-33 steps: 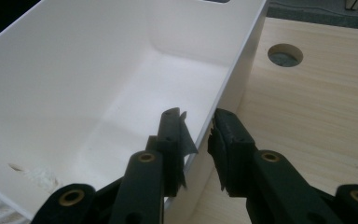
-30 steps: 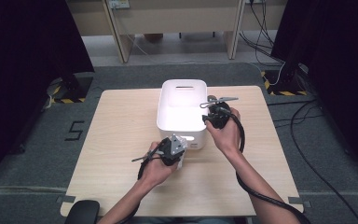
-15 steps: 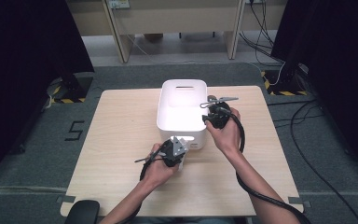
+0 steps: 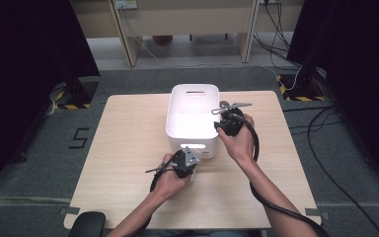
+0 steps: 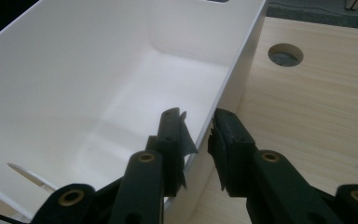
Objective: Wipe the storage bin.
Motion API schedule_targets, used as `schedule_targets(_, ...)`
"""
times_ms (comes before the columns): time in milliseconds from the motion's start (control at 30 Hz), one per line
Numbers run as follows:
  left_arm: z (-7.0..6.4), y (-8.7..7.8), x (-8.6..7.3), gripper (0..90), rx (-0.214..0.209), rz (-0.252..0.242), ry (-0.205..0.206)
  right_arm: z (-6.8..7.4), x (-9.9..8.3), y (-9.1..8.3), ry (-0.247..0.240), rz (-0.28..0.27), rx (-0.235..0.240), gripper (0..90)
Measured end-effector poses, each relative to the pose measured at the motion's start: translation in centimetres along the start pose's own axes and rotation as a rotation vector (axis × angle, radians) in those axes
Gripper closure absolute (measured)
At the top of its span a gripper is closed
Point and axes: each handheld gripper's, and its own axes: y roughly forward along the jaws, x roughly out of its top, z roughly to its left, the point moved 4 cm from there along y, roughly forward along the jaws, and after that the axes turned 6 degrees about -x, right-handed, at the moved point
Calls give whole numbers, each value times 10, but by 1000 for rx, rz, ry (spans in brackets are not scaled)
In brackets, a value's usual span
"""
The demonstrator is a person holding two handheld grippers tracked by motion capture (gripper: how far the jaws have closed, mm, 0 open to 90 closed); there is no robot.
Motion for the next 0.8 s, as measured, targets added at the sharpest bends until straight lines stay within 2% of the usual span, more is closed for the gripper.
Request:
schedule_targets(500,-9,8,14,769,-30,-5,11,1,0,0,0,0,-2,733)
schedule_targets(800,-10,7,16,769,-32,-27,6,1,0,1,0,-1,-1,732)
